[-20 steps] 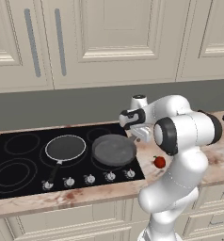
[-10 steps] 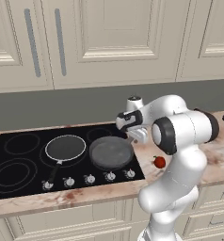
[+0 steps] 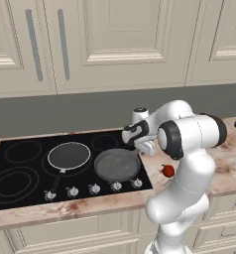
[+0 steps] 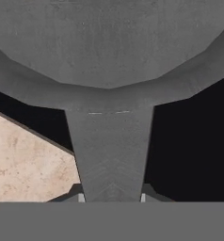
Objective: Place both pans onto different burners. Then place the bell pepper and the steak on different pans.
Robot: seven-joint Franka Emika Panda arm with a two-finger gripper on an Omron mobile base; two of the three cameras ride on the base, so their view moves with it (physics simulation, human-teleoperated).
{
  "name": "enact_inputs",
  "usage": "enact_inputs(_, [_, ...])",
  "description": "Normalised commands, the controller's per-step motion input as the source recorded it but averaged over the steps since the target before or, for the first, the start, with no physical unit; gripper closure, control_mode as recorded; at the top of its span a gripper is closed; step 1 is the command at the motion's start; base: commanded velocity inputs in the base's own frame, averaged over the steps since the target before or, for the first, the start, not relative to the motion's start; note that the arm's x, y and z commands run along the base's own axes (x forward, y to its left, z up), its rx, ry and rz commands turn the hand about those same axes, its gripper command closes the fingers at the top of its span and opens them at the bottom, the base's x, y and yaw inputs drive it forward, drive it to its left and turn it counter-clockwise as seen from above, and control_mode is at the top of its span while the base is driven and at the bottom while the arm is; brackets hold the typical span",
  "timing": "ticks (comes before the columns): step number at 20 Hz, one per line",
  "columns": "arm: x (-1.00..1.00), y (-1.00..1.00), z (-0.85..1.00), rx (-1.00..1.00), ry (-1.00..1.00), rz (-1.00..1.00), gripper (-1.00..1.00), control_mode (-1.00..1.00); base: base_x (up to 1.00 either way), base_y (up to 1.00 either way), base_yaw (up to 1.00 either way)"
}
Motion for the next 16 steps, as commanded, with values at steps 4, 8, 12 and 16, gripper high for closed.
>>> enact_inputs(4, [0.17, 0.0, -0.08, 0.0, 0.0, 0.0, 1.0, -1.0, 0.0, 0.0, 0.0])
enact_inputs(8, [0.32, 0.0, -0.01, 0.0, 0.0, 0.0, 1.0, -1.0, 0.0, 0.0, 0.0])
enact_inputs(12, [0.36, 0.0, -0.01, 0.0, 0.0, 0.0, 1.0, -1.0, 0.0, 0.0, 0.0])
enact_inputs(16, [0.38, 0.0, 0.0, 0.0, 0.0, 0.0, 1.0, -1.0, 0.0, 0.0, 0.0])
